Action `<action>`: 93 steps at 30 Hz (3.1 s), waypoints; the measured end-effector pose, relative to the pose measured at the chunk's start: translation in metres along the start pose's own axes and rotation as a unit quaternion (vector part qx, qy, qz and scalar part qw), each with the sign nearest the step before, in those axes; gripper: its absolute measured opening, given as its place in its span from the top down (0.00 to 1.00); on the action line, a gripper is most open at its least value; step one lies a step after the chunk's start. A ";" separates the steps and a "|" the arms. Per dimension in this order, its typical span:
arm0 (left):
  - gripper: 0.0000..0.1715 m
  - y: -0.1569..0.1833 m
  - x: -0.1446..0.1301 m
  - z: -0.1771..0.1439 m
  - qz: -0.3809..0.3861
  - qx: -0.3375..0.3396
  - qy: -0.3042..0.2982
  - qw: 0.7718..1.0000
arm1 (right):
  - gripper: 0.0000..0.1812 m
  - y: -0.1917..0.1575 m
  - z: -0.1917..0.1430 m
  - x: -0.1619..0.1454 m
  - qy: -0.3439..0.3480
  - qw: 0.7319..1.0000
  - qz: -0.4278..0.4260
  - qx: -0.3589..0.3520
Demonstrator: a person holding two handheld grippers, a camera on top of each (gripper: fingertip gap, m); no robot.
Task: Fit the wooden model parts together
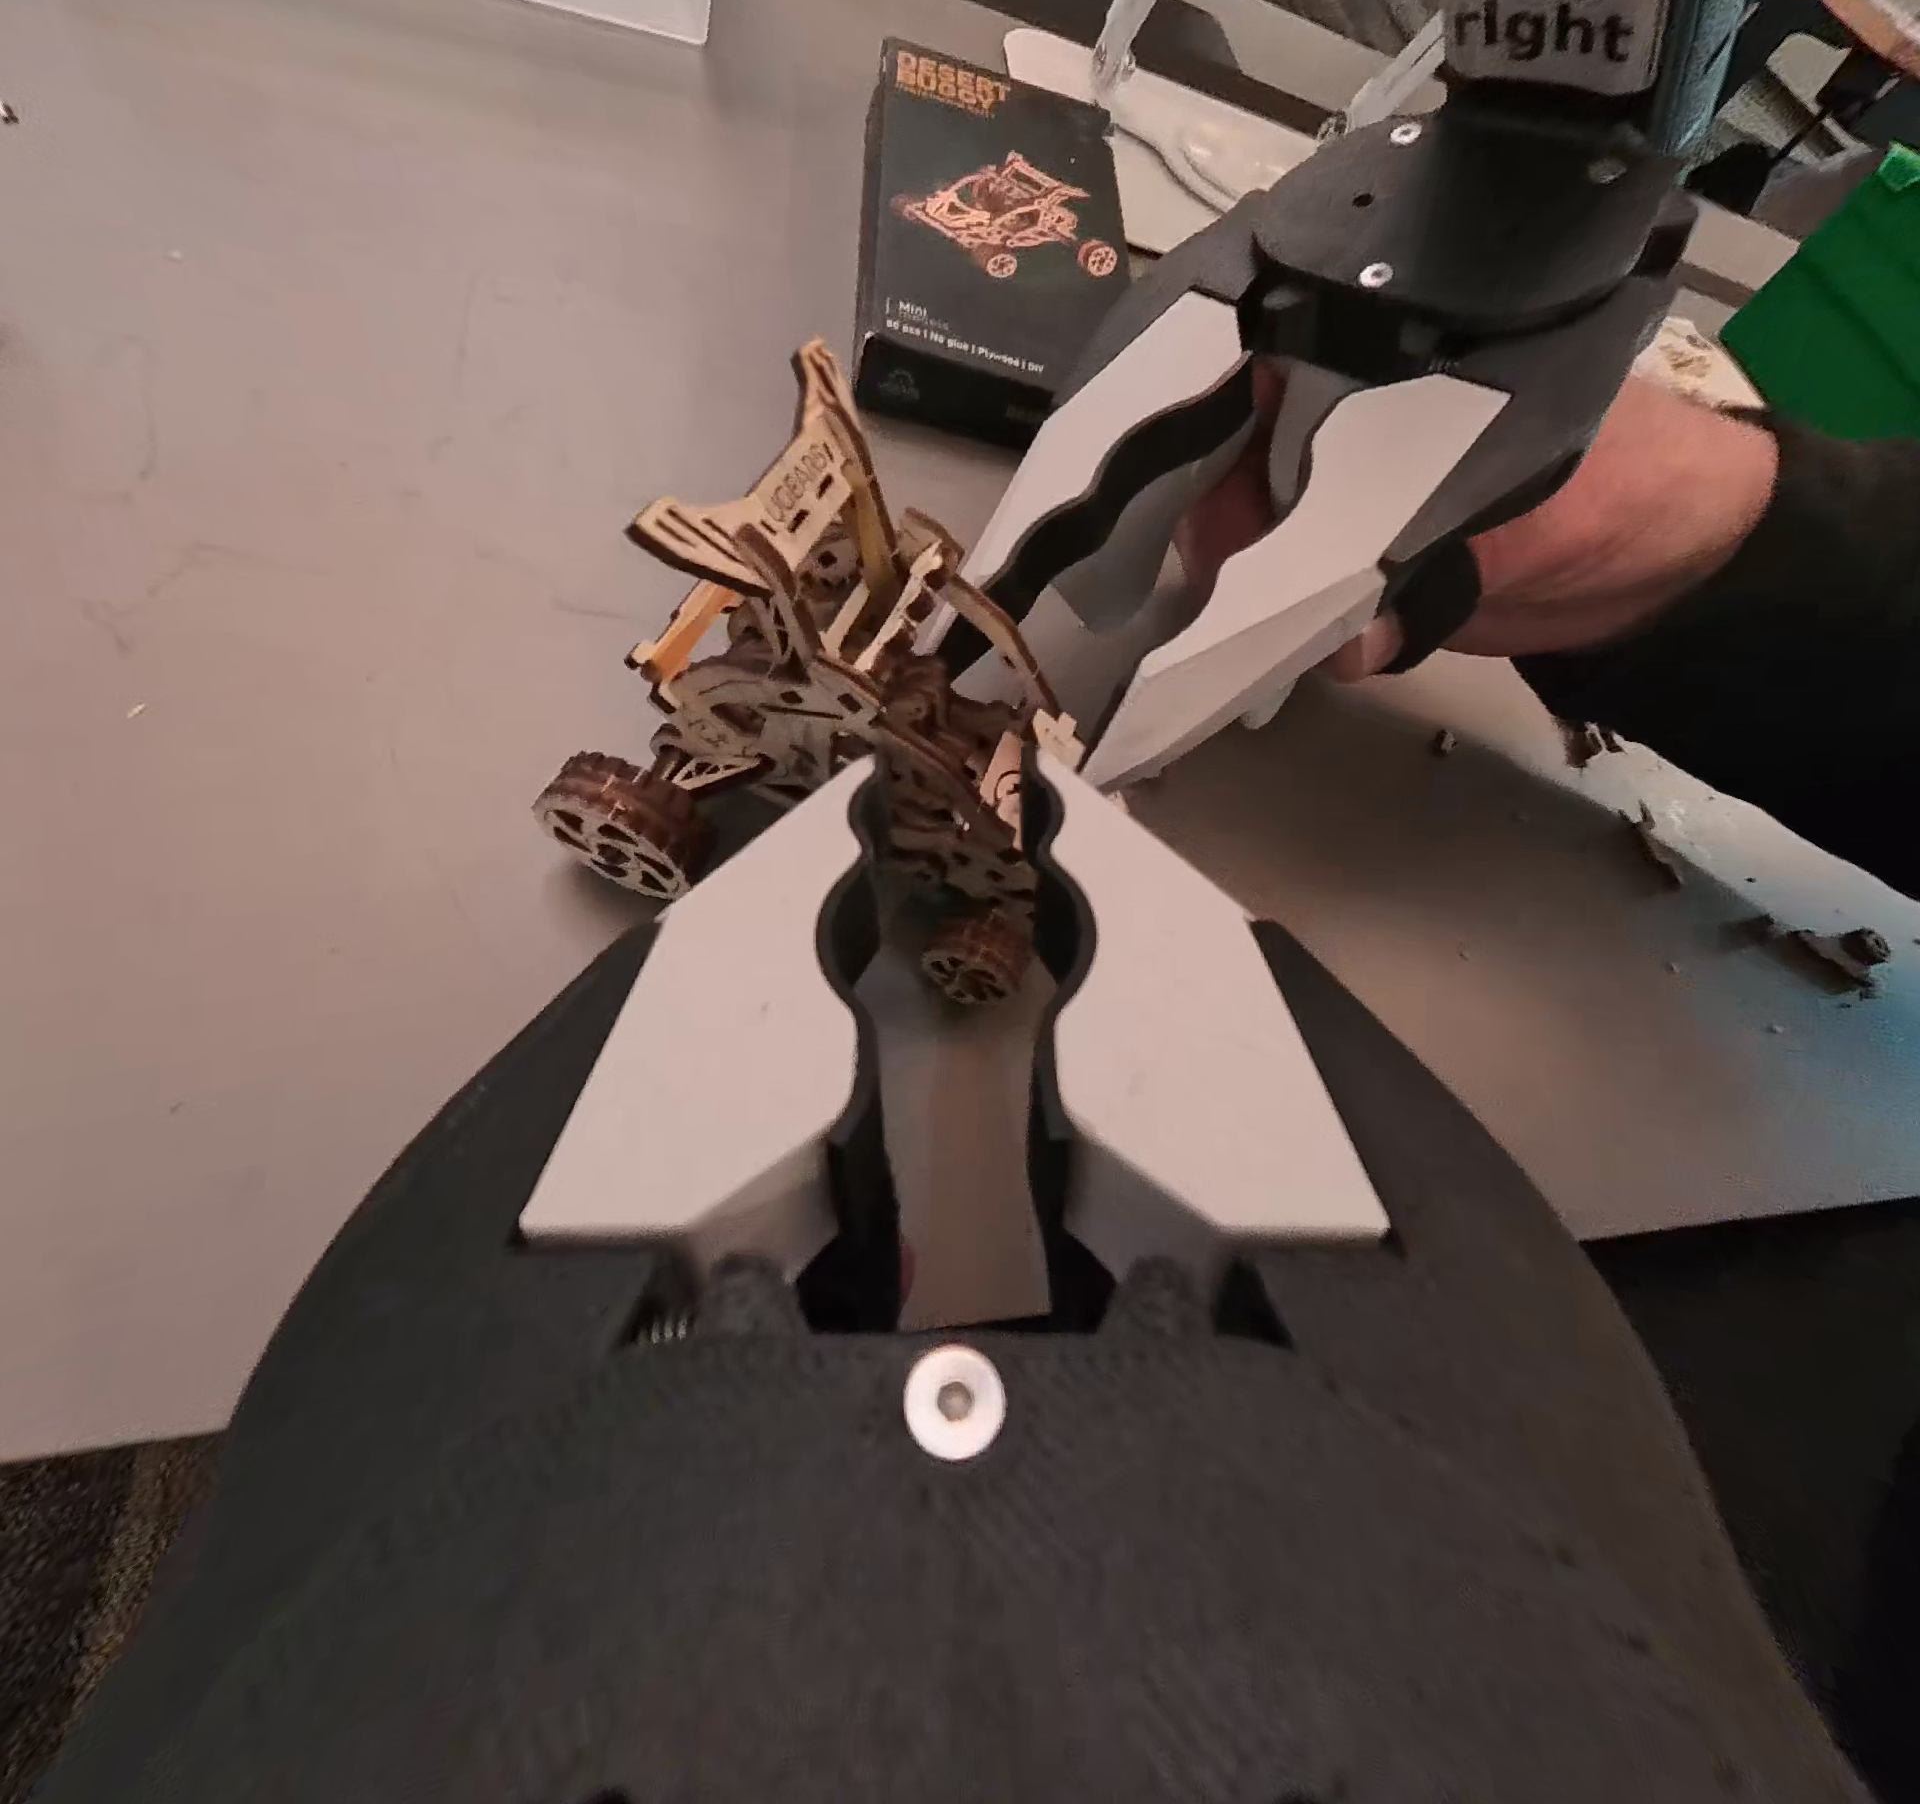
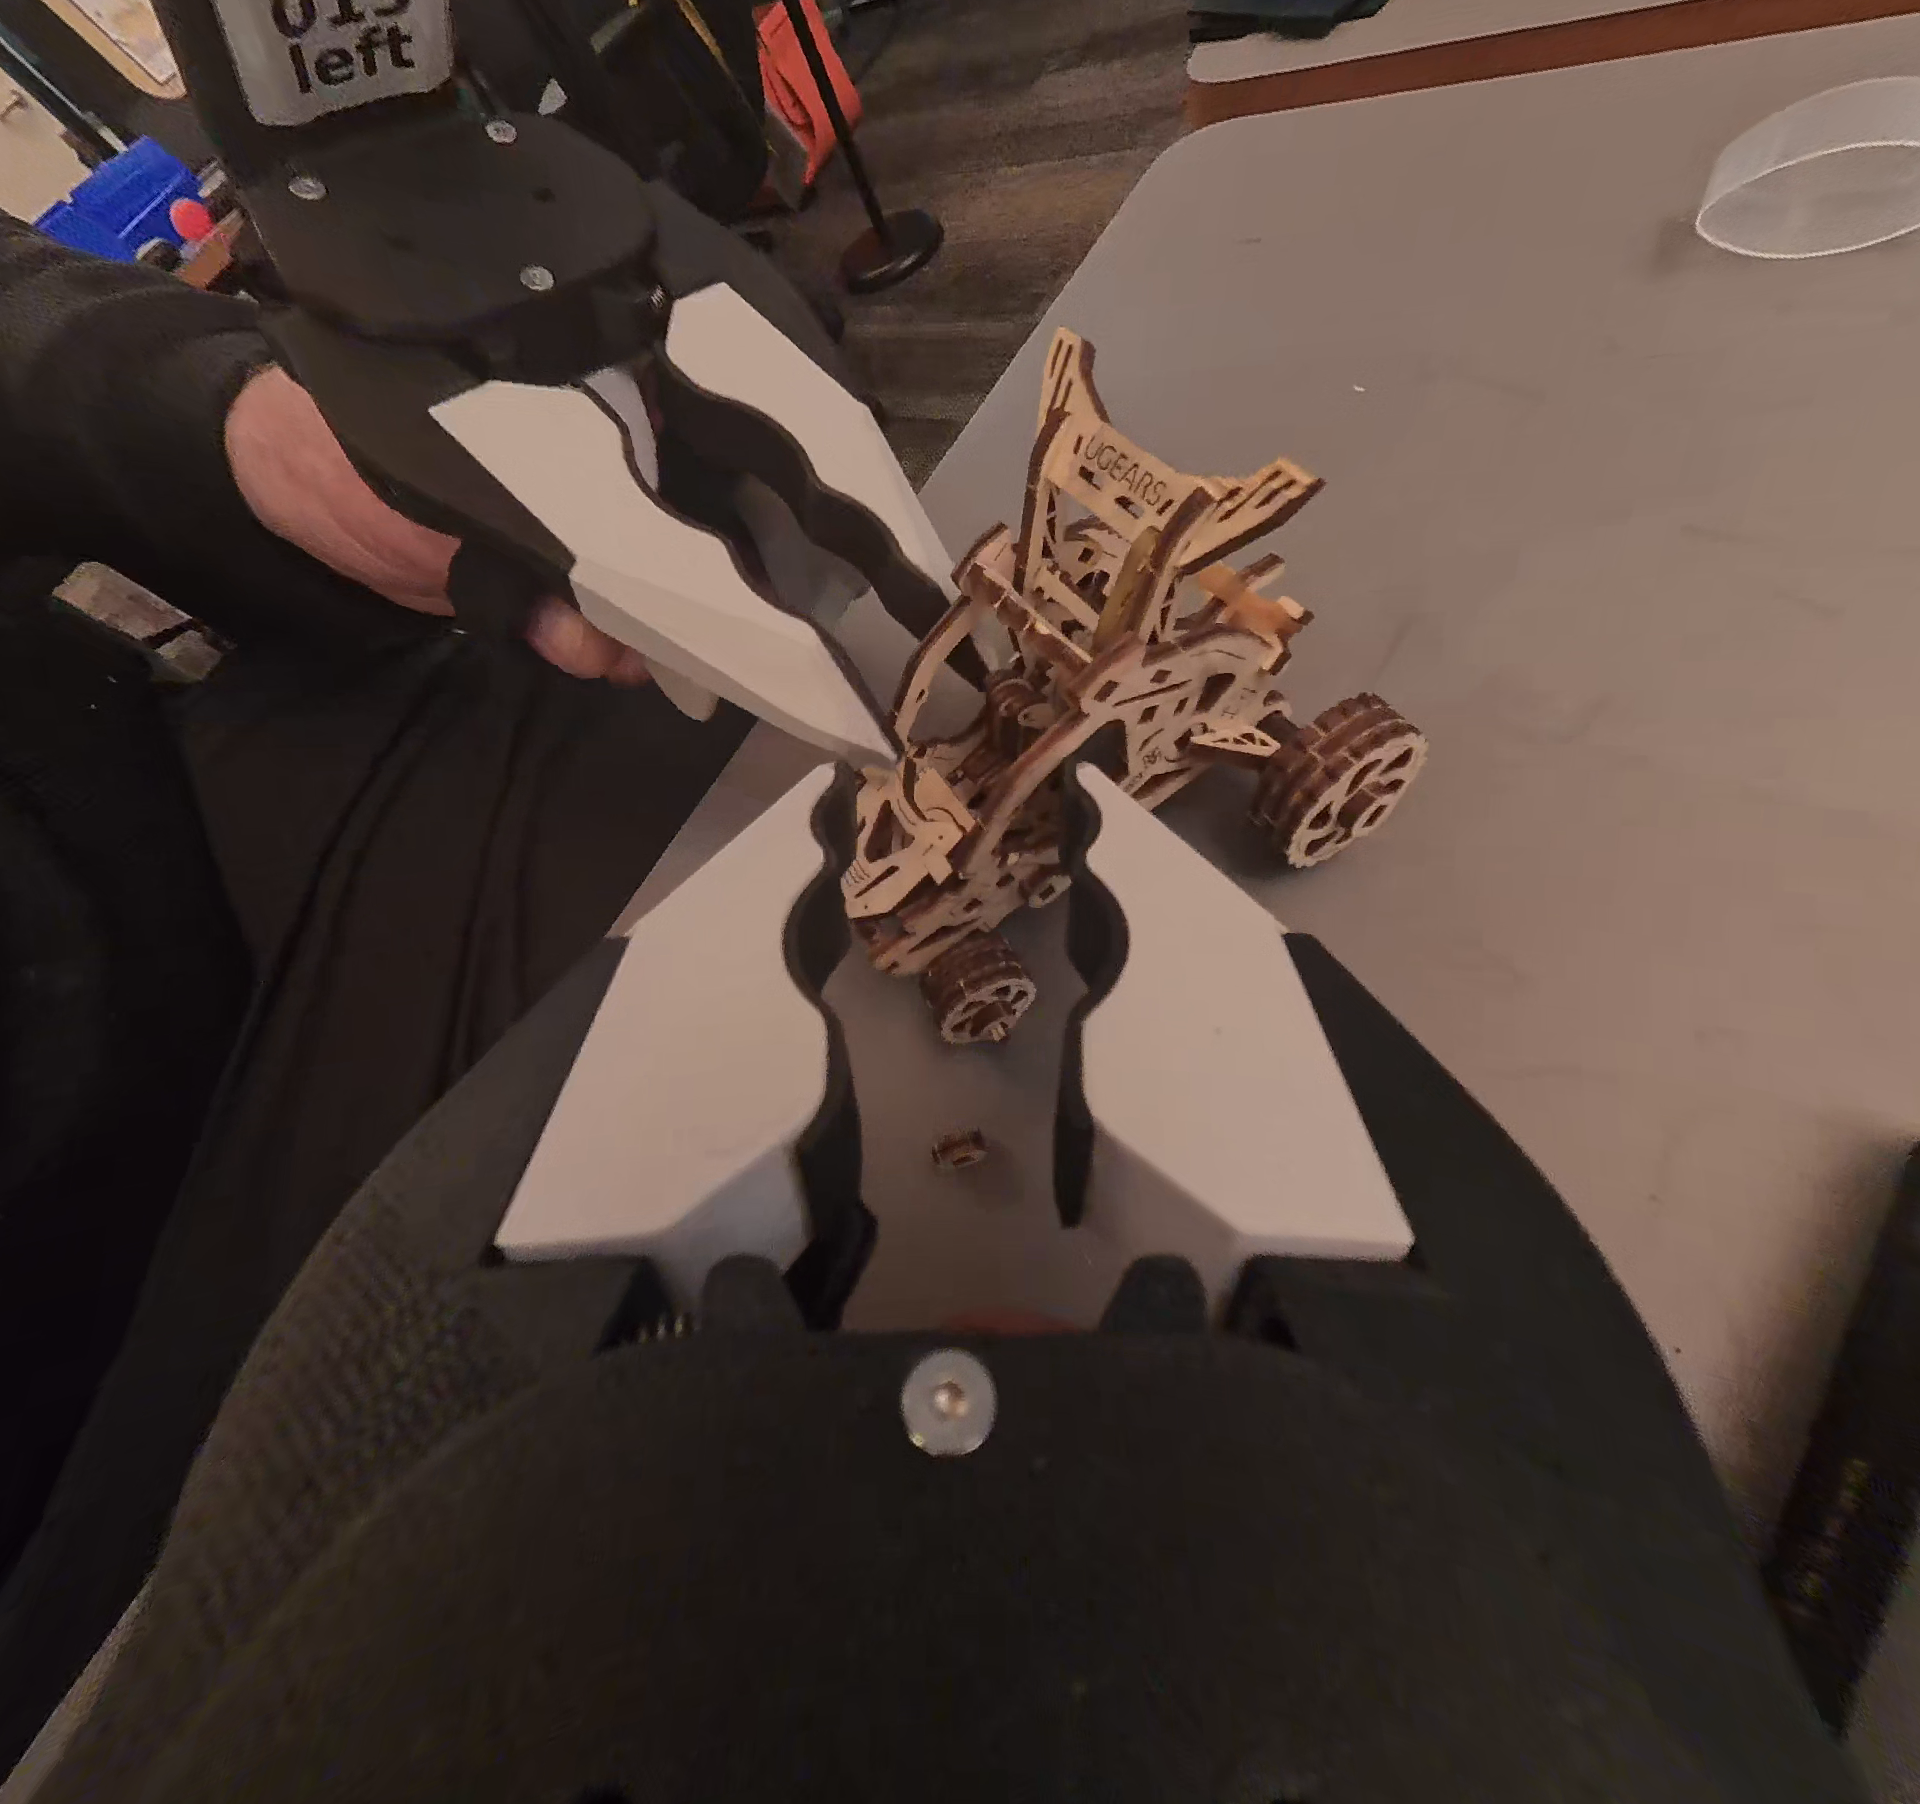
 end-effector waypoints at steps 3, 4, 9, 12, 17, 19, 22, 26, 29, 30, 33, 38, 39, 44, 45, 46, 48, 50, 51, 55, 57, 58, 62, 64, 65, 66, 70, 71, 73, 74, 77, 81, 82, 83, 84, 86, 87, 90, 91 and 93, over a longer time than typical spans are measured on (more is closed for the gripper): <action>0.89 0.001 -0.003 0.002 -0.003 -0.004 -0.001 1.000 | 0.81 -0.001 0.000 -0.001 -0.001 1.000 -0.003 -0.001; 0.90 0.001 -0.003 0.002 -0.002 -0.003 0.001 1.000 | 0.81 -0.002 0.001 -0.001 0.000 1.000 -0.001 0.000; 0.92 0.000 -0.003 0.003 -0.004 0.002 0.005 1.000 | 0.82 -0.002 0.001 -0.002 0.000 1.000 -0.004 -0.007; 0.92 0.000 -0.003 0.003 -0.006 -0.002 0.005 1.000 | 0.83 -0.002 0.002 -0.002 0.001 1.000 -0.006 -0.014; 0.92 -0.001 -0.004 0.002 -0.009 -0.003 0.007 1.000 | 0.83 -0.002 0.002 -0.002 0.000 1.000 -0.008 -0.018; 0.92 -0.001 -0.003 0.003 -0.005 -0.001 0.006 1.000 | 0.81 -0.002 0.001 -0.002 0.002 1.000 -0.003 -0.011; 0.92 0.000 -0.003 0.002 -0.009 -0.010 0.004 1.000 | 0.81 -0.004 -0.001 -0.003 0.001 1.000 -0.004 -0.005; 0.92 0.000 -0.003 0.003 -0.006 -0.012 0.003 1.000 | 0.81 -0.004 -0.002 -0.004 -0.003 1.000 -0.001 0.004; 0.93 0.001 -0.003 0.003 -0.007 -0.018 0.004 1.000 | 0.82 -0.004 -0.002 -0.004 -0.003 1.000 0.004 0.010; 0.93 0.000 -0.003 0.004 -0.007 -0.019 0.005 1.000 | 0.83 -0.003 -0.002 -0.004 -0.004 1.000 0.000 0.006; 0.93 0.000 -0.003 0.004 -0.011 -0.023 0.004 1.000 | 0.85 -0.002 -0.001 -0.004 -0.006 1.000 -0.001 0.000; 0.93 0.000 -0.004 0.004 -0.013 -0.027 0.004 1.000 | 0.89 0.001 -0.001 -0.003 -0.006 1.000 0.000 -0.018; 0.93 0.000 -0.004 0.004 -0.014 -0.028 0.005 1.000 | 0.91 0.003 0.000 -0.003 -0.006 1.000 0.001 -0.023; 0.92 -0.001 -0.003 0.004 -0.016 -0.029 0.003 0.999 | 0.92 0.005 -0.001 -0.001 -0.004 0.999 0.005 -0.033; 0.92 -0.001 -0.002 0.004 -0.016 -0.030 0.002 0.999 | 0.92 0.006 -0.001 -0.002 -0.004 0.999 0.001 -0.041; 0.92 -0.002 -0.001 0.003 -0.017 -0.031 0.003 0.999 | 0.92 0.005 -0.001 -0.002 -0.007 0.999 -0.005 -0.050; 0.90 0.000 -0.002 0.003 -0.017 -0.040 -0.002 0.999 | 0.91 0.005 -0.002 0.000 -0.016 0.998 -0.010 -0.063; 0.89 0.001 0.001 0.000 -0.011 -0.043 0.001 0.999 | 0.87 0.006 -0.010 0.004 -0.011 0.998 -0.007 -0.068; 0.88 0.002 0.002 -0.002 -0.008 -0.046 0.002 0.999 | 0.84 0.005 -0.014 0.006 -0.010 0.998 -0.001 -0.065; 0.83 -0.002 0.006 -0.011 0.015 -0.044 -0.003 0.999 | 0.82 0.006 -0.033 0.003 -0.046 0.995 -0.004 -0.093; 0.82 -0.003 0.003 -0.013 0.042 -0.047 -0.023 0.998 | 0.83 0.002 -0.048 0.001 -0.059 0.992 -0.007 -0.110; 0.81 -0.003 -0.001 -0.013 0.050 -0.054 -0.039 0.997 | 0.83 0.001 -0.054 -0.006 -0.083 0.989 -0.011 -0.123; 0.80 -0.002 0.000 -0.013 0.052 -0.068 -0.046 0.995 | 0.83 -0.004 -0.056 -0.035 -0.148 0.976 -0.045 -0.157; 0.73 -0.004 0.004 -0.015 0.092 -0.043 -0.052 0.993 | 0.83 -0.001 -0.054 -0.046 -0.171 0.963 -0.079 -0.194; 0.70 -0.003 0.007 -0.018 0.116 -0.035 -0.052 0.991 | 0.84 -0.001 -0.052 -0.048 -0.170 0.960 -0.096 -0.200; 0.67 -0.003 0.010 -0.020 0.136 -0.026 -0.053 0.989 | 0.85 -0.003 -0.048 -0.050 -0.165 0.961 -0.105 -0.196; 0.58 -0.013 0.017 -0.027 0.209 0.010 -0.070 0.975 | 0.85 0.001 -0.038 -0.055 -0.163 0.961 -0.120 -0.190; 0.56 -0.017 0.014 -0.029 0.209 0.011 -0.080 0.974 | 0.86 0.003 -0.037 -0.055 -0.164 0.959 -0.127 -0.193; 0.55 -0.026 0.014 -0.034 0.200 0.016 -0.076 0.977 | 0.90 0.003 -0.033 -0.057 -0.171 0.959 -0.131 -0.183; 0.55 -0.028 0.014 -0.035 0.190 0.011 -0.071 0.979 | 0.94 0.003 -0.031 -0.057 -0.170 0.960 -0.133 -0.179; 0.54 -0.033 0.016 -0.035 0.188 0.003 -0.065 0.980 | 0.96 0.003 -0.032 -0.057 -0.170 0.962 -0.124 -0.175; 0.58 -0.045 0.008 -0.027 0.237 -0.005 -0.089 0.968 | 0.96 -0.005 -0.038 -0.057 -0.158 0.969 -0.100 -0.162; 0.58 -0.050 0.004 -0.024 0.250 -0.007 -0.103 0.963 | 0.96 -0.007 -0.042 -0.059 -0.155 0.970 -0.094 -0.162; 0.58 -0.054 0.000 -0.021 0.260 -0.011 -0.110 0.959 | 0.96 -0.008 -0.045 -0.062 -0.153 0.972 -0.081 -0.161; 0.58 -0.057 -0.002 -0.018 0.265 -0.019 -0.109 0.958 | 0.96 -0.009 -0.048 -0.064 -0.151 0.974 -0.067 -0.157; 0.58 -0.060 -0.007 -0.012 0.262 -0.034 -0.113 0.958 | 0.96 -0.011 -0.053 -0.071 -0.150 0.972 -0.065 -0.168; 0.59 -0.062 -0.009 -0.009 0.264 -0.034 -0.117 0.957 | 0.96 -0.012 -0.054 -0.075 -0.154 0.970 -0.068 -0.174; 0.61 -0.062 -0.013 -0.001 0.282 -0.042 -0.120 0.951 | 0.91 -0.016 -0.055 -0.083 -0.160 0.965 -0.081 -0.192; 0.62 -0.061 -0.015 0.002 0.283 -0.048 -0.120 0.950 | 0.88 -0.017 -0.056 -0.085 -0.162 0.964 -0.082 -0.195; 0.64 -0.058 -0.017 0.005 0.289 -0.058 -0.120 0.948 | 0.85 -0.020 -0.059 -0.087 -0.170 0.961 -0.086 -0.202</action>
Point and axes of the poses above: each gripper's, where its closed fingertips meet, z out along the fingers, x out of its top, y = z × x across the jaws, the point moved 3 cm from there along -z, back along the fingers, and after that the axes turned 9 degrees about z, right-handed, at the moved point
